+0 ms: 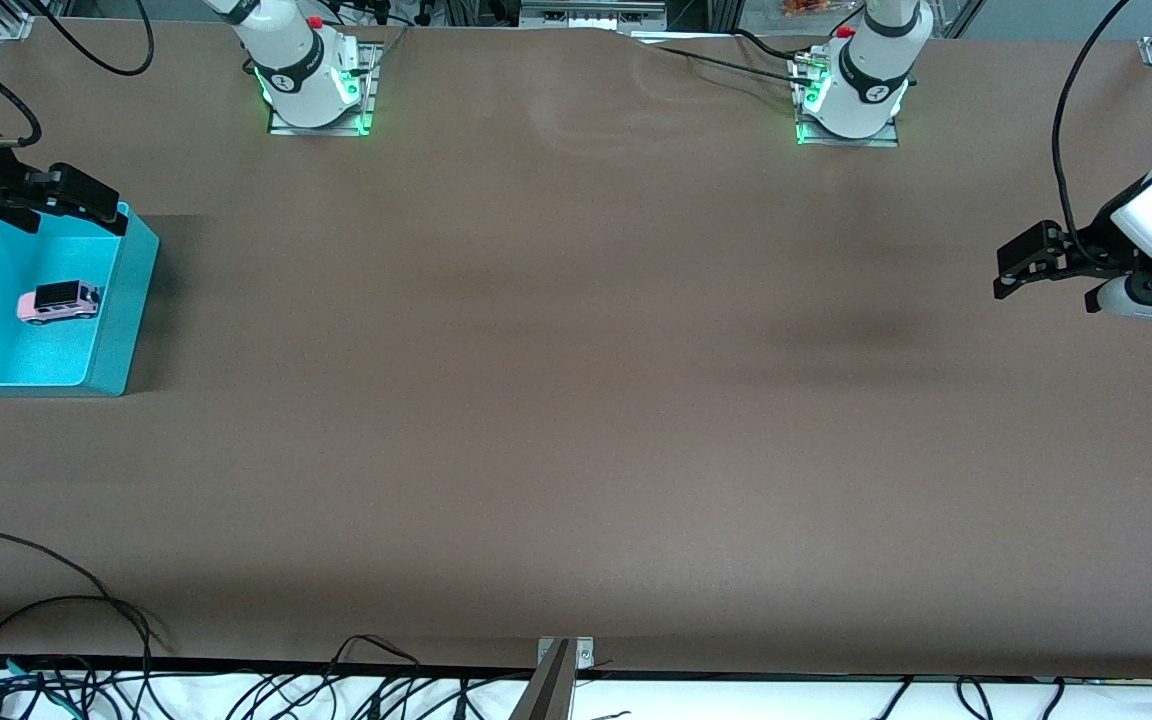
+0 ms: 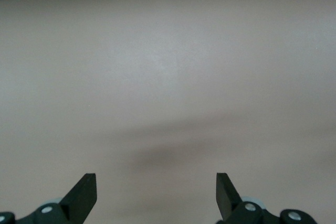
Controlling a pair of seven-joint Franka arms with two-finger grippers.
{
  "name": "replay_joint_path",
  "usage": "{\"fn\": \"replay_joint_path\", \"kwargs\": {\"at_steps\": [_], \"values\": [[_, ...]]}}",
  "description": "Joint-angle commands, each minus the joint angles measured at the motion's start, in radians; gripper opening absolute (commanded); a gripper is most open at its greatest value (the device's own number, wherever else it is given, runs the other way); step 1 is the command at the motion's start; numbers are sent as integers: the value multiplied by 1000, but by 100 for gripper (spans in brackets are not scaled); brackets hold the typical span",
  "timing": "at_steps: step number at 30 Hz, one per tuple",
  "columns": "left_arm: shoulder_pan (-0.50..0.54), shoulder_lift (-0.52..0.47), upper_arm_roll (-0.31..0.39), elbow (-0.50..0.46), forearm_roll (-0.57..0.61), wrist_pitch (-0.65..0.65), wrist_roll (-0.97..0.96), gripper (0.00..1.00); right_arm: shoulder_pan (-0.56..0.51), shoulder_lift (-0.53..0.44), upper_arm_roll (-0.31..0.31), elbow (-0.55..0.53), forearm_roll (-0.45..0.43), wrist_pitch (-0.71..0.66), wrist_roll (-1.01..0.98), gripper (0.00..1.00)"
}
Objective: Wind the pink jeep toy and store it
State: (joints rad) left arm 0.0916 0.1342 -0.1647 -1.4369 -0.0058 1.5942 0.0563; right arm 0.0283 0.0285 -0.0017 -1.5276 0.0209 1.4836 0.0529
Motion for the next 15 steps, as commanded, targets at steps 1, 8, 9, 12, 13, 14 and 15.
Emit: {"fn": "replay_joint_path", "kwargs": {"at_steps": [1,8,9,12,13,14,15], "values": [[0,-7,-1,10,9,-2,19,100,10,1,-12,15,-4,-3,-22,100],[-6,-7,-1,10,10,-2,19,100,10,1,-12,15,-7,-3,-22,100],[-6,-7,-1,10,10,-2,19,100,10,1,-12,15,-7,-3,-22,100],[-6,-7,-1,10,13,-2,19,100,10,-1,-11,14,-10,-3,-19,100],[-7,-7,-1,10,20,-2,19,100,10,1,-11,14,-13,-3,-19,100],[-9,-7,-4,10,26,-2,19,100,10,-1,-11,14,-13,-3,-19,100],[-10,-7,-6,10,32,-3,19,100,10,-1,-11,15,-15,-3,-19,100]]}}
